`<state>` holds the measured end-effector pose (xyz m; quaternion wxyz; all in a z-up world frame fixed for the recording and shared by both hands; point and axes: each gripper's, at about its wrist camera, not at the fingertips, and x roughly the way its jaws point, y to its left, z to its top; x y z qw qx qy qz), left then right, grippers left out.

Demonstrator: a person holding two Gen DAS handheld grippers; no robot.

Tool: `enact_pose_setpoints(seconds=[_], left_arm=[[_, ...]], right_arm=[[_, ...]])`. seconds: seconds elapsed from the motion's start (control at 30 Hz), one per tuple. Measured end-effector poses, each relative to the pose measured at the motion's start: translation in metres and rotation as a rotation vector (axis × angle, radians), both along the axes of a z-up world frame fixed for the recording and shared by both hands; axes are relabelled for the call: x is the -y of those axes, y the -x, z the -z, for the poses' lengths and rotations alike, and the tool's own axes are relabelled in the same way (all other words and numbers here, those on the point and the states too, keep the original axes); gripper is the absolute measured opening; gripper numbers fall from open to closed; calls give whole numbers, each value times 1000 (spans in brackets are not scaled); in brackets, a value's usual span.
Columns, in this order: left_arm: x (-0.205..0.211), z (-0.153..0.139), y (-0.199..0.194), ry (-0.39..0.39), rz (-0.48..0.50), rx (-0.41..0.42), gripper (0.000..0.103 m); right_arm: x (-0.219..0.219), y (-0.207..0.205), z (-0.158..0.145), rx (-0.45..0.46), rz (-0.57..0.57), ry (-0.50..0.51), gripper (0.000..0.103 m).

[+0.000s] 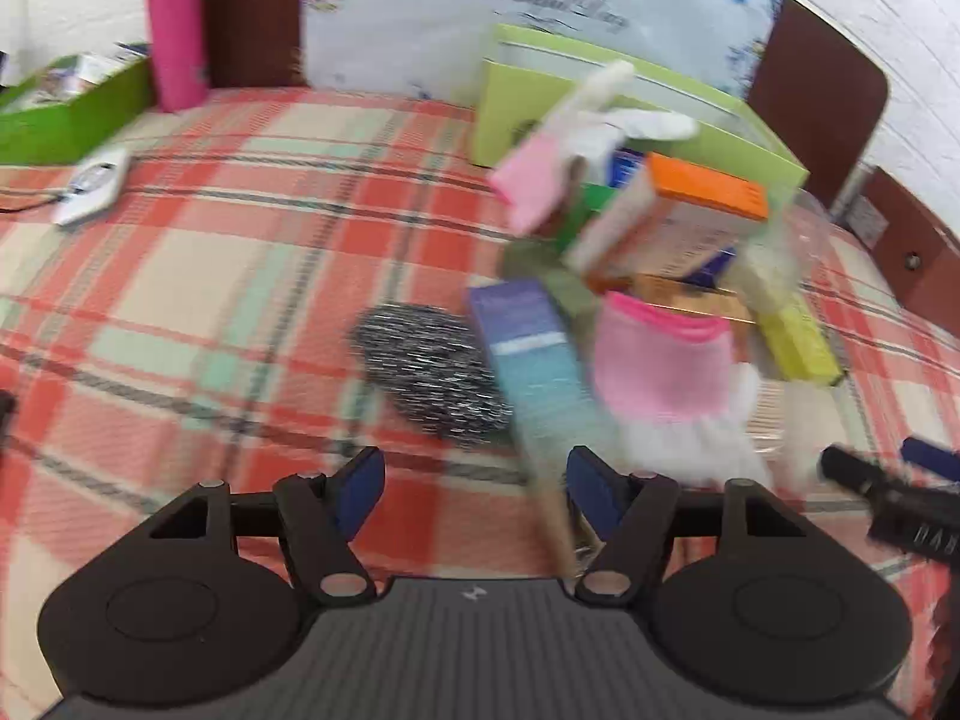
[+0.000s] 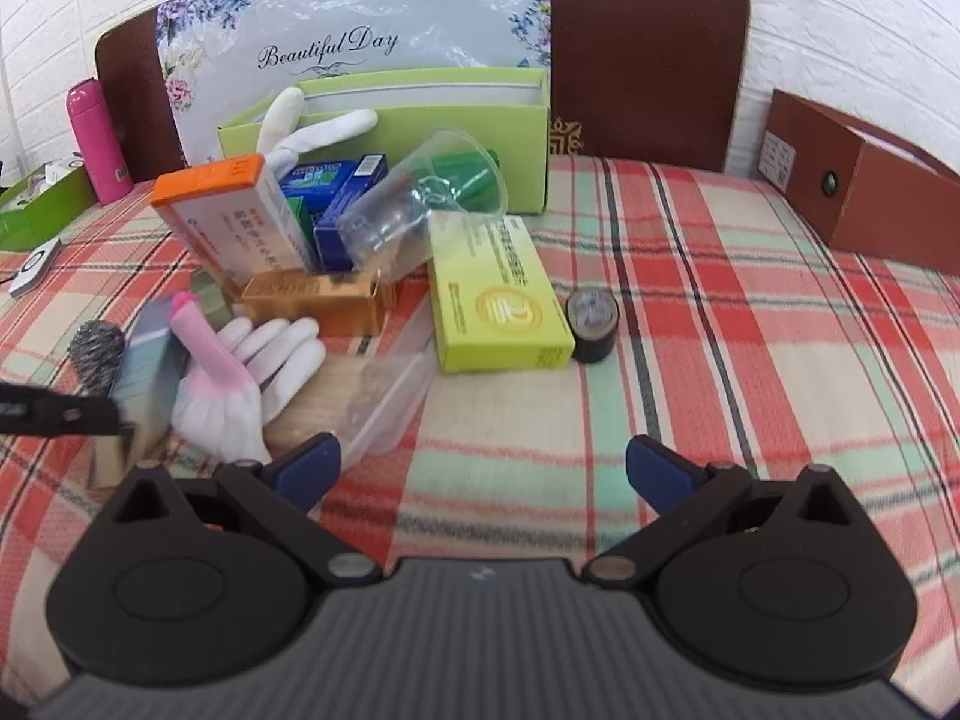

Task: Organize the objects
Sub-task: 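Grasp the teal-purple box with the left tool while the right grasps the yellow-green box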

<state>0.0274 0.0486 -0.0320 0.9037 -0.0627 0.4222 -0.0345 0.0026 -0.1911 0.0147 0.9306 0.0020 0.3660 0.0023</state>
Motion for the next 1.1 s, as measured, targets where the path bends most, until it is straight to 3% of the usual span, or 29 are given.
enact_pose_setpoints(seconds=[0.07, 0.13, 0.27, 0.4, 0.53, 0.6, 0.7, 0.83, 0.93, 1.1], left_arm=[[-6, -2, 4, -19, -13, 7, 70], [-8, -7, 4, 17, -7, 4, 71], [16, -13, -1, 81, 91, 28, 80], [39, -3, -11, 14, 138, 12, 82], [42, 14, -22, -12, 129, -42, 82], [37, 18, -20, -13, 135, -21, 75], [29, 16, -13, -26, 172, -10, 50], [14, 10, 0, 8, 202, -32, 45], [8, 9, 9, 13, 198, -31, 50], [18, 12, 5, 17, 215, -24, 62]], right_arm=[[3, -14, 2, 9, 3, 20, 103], [7, -29, 6, 17, 14, 34, 103], [17, -54, 15, 13, 24, 19, 103], [26, -69, 21, 2, -19, -76, 103], [23, -78, 24, 50, -44, -41, 103], [21, -82, 27, 84, -49, -11, 103], [17, -90, 25, 120, -68, 39, 103], [13, -90, 15, 136, -78, 73, 103], [11, -83, 15, 45, -26, 78, 97], [18, -58, 22, 8, -19, -53, 95]])
